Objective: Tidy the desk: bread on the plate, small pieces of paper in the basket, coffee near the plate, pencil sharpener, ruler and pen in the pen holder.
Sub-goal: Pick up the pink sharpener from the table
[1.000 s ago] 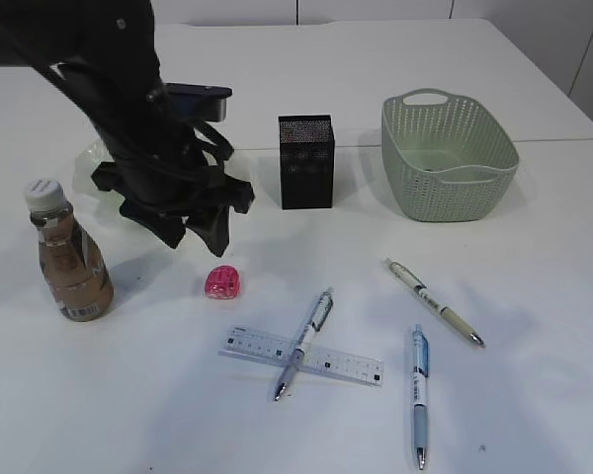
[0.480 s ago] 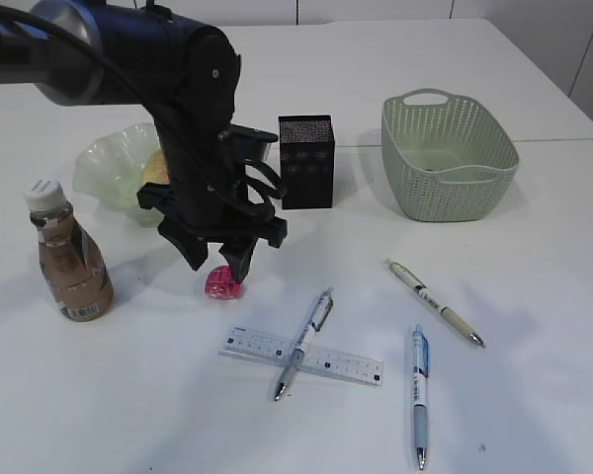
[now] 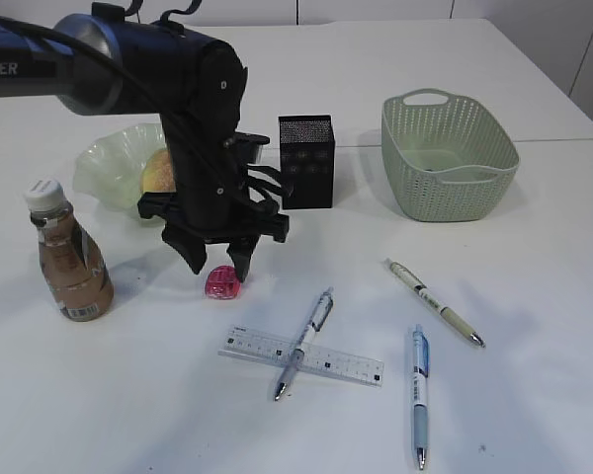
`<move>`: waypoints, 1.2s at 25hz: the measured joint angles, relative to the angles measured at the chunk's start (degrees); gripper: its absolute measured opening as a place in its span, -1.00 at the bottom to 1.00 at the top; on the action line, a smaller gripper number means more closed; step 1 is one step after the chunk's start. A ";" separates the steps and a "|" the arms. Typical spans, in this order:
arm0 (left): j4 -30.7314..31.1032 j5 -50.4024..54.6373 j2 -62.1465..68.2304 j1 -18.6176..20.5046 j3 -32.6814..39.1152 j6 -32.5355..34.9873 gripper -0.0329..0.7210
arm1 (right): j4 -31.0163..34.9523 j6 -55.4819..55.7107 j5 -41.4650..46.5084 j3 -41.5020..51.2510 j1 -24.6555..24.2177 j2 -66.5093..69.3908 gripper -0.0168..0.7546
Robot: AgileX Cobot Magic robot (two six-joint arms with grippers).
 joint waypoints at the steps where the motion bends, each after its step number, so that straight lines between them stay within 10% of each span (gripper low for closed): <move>1: 0.10 0.00 0.10 0.09 0.00 -0.79 0.14 | 0.00 0.00 0.00 0.00 0.00 0.00 0.28; 30: -2.04 -2.24 2.90 1.46 -0.09 -3.68 0.19 | 0.00 0.13 -0.98 0.00 0.24 0.00 0.28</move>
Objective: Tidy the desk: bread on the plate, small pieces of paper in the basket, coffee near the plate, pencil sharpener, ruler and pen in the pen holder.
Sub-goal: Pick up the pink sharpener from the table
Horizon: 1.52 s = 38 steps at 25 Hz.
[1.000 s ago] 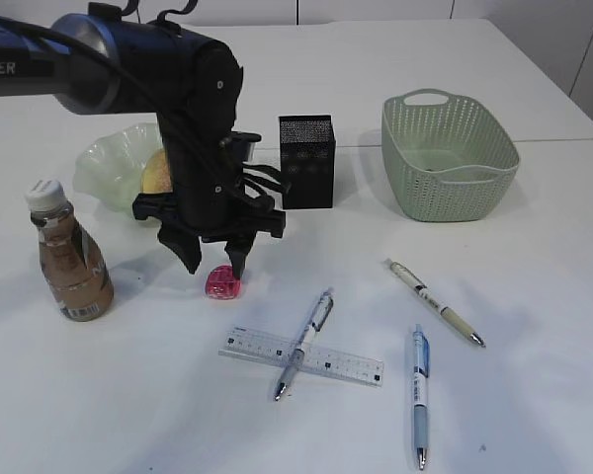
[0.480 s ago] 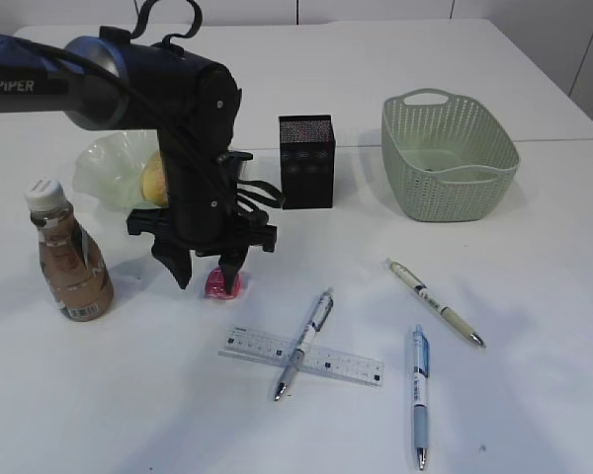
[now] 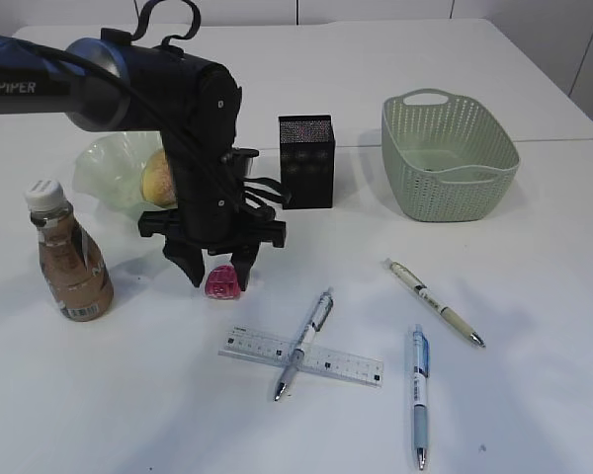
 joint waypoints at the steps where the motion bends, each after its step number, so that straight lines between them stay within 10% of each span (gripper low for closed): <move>1: 0.00 -0.30 0.02 0.00 0.00 0.04 0.20 | 0.00 0.00 0.00 0.00 0.00 0.00 0.28; 38: 1.49 -4.46 3.65 0.09 0.00 0.17 0.00 | 0.24 0.00 -0.13 0.00 0.00 0.00 0.28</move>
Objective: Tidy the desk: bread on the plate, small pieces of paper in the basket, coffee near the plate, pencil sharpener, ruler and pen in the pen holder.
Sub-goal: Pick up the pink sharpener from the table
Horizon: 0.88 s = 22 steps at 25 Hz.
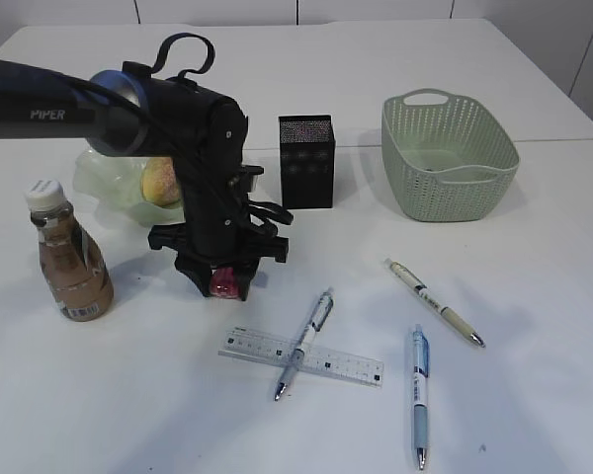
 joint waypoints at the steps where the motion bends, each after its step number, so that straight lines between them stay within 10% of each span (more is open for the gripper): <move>1: 0.22 0.00 0.00 0.00 0.00 0.00 -0.06 | 0.00 0.00 0.00 0.00 0.00 0.00 0.28; 22: 0.63 2.23 -0.74 0.00 -1.01 0.00 -0.11 | 0.36 0.00 -0.25 0.00 0.00 0.00 0.28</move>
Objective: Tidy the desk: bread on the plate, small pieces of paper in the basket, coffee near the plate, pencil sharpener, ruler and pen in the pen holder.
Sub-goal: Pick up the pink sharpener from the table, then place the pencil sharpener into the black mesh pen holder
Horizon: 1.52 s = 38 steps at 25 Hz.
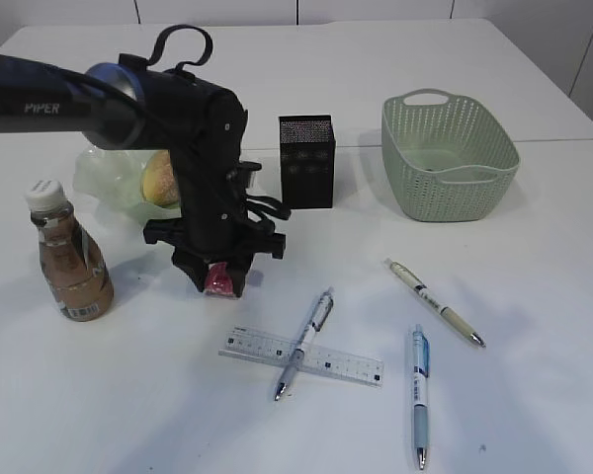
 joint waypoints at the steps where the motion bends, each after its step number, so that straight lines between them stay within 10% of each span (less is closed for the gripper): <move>1: 0.00 -0.01 -0.44 0.00 -0.81 0.00 -0.11 | 0.10 0.00 0.01 0.00 0.00 0.00 0.28; 18: 0.84 2.19 -3.32 0.00 -13.97 0.00 -0.11 | 0.10 0.00 -0.44 0.00 0.00 0.00 0.28; 38: 1.79 -22.46 -3.32 0.00 -15.86 4.01 -0.11 | 0.10 0.00 -0.44 0.00 0.00 0.00 0.28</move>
